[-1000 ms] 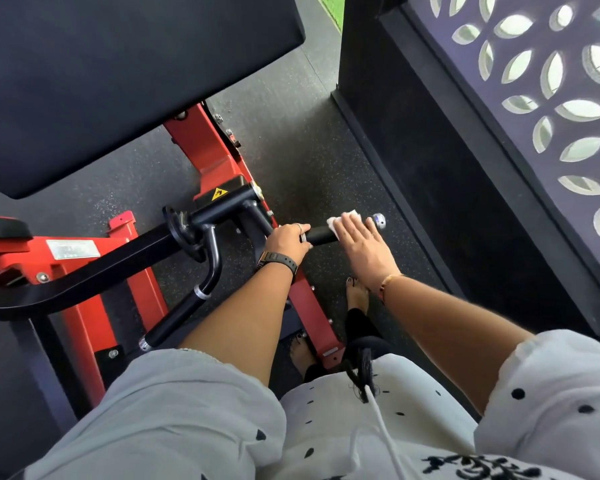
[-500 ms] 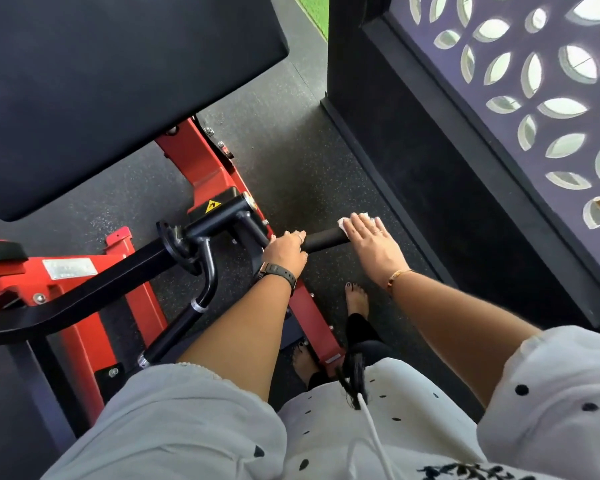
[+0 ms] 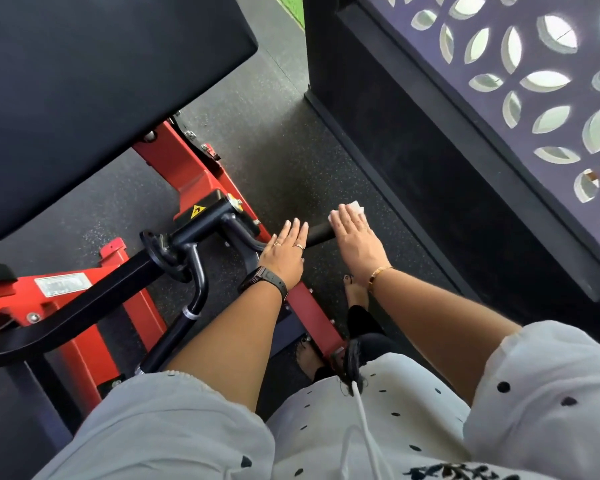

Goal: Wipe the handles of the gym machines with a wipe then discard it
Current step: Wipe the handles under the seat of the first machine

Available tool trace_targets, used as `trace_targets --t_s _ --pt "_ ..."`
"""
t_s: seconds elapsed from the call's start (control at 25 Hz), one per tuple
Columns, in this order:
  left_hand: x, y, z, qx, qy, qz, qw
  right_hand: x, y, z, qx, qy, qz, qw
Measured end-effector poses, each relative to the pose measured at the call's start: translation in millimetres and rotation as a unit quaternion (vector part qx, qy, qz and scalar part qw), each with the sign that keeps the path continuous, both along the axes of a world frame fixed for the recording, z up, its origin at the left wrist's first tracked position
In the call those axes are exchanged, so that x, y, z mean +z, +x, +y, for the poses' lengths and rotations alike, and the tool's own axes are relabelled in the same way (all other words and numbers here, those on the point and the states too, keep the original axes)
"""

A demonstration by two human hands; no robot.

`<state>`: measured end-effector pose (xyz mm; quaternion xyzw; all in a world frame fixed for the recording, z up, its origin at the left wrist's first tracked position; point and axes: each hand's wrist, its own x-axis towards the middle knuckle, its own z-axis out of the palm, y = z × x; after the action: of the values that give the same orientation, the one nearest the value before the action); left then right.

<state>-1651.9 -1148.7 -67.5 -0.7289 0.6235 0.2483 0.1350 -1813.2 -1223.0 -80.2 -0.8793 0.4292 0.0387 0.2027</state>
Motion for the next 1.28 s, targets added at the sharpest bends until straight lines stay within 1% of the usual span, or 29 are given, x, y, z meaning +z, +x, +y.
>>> trace_targets --t_s 0.12,0.16,0.2,0.28,0.32,0.36,0.4,0.48,0.56,0.64,0.68,0.76,0.84,0.88,0.92,1.0,1.04,1.08,1.12,1.16,1.24,1.28 --pt "1 3 7 -0.006 -0.010 -0.008 1.000 0 1 19 0.126 0.003 -0.026 0.992" --pt "1 3 9 -0.009 -0.015 -0.012 1.000 0 -10 26 0.139 -0.002 -0.022 0.990" --pt "1 3 10 -0.010 -0.018 -0.014 1.000 -2 -20 29 0.113 -0.012 -0.011 0.994" --pt "2 3 10 -0.013 -0.019 -0.015 1.000 -6 -27 20 -0.004 -0.029 0.010 1.000" --pt "3 2 10 -0.015 -0.017 -0.016 1.000 -7 -21 12 -0.047 -0.023 0.015 0.999" --pt "3 1 10 -0.015 -0.015 -0.018 1.000 -6 -12 4 -0.062 -0.011 0.008 0.998" --pt "4 1 9 -0.013 -0.012 -0.019 1.000 -5 -2 1 -0.052 0.001 0.000 0.999" --pt "5 -1 9 -0.007 -0.008 -0.022 1.000 -5 9 3 0.010 0.003 -0.016 1.000" --pt "6 -1 8 -0.009 -0.006 -0.024 1.000 -5 -4 12 0.085 -0.012 -0.033 0.996" --pt "8 0 8 -0.013 -0.005 -0.022 1.000 -3 -30 8 0.115 -0.030 -0.040 0.992" --pt "8 0 8 -0.015 -0.006 -0.023 1.000 -4 -39 0 0.113 -0.041 -0.028 0.992" --pt "8 0 9 -0.019 -0.004 -0.028 0.999 -7 -38 -22 0.074 -0.037 0.011 0.996" --pt "7 -3 10 -0.017 -0.006 -0.038 0.999 -5 -14 -34 0.041 -0.022 0.031 0.998" --pt "7 -4 11 -0.013 -0.008 -0.043 0.999 -2 1 -32 0.052 -0.019 0.032 0.998" --pt "7 -5 10 -0.013 -0.010 -0.047 0.999 -1 14 -27 0.085 -0.019 0.023 0.996" --pt "7 -4 9 -0.021 -0.011 -0.052 0.998 -1 13 -12 0.185 -0.022 -0.010 0.982" --pt "7 -3 9 -0.024 -0.008 -0.049 0.998 -1 1 -9 0.213 -0.025 -0.024 0.976" --pt "7 -3 9 -0.023 -0.004 -0.044 0.999 0 -15 -10 0.216 -0.030 -0.031 0.976" --pt "7 -2 9 -0.021 -0.002 -0.039 0.999 -1 -29 -13 0.185 -0.040 -0.038 0.981" --pt "7 -2 9 -0.020 0.000 -0.036 0.999 -2 -39 -18 0.130 -0.039 -0.030 0.990" --pt "7 -1 10 -0.021 0.004 -0.034 0.999 -4 -35 -30 -0.006 0.003 0.006 1.000" --pt "7 -1 11 -0.022 0.003 -0.037 0.999 -4 -26 -34 -0.033 0.026 0.009 0.999"
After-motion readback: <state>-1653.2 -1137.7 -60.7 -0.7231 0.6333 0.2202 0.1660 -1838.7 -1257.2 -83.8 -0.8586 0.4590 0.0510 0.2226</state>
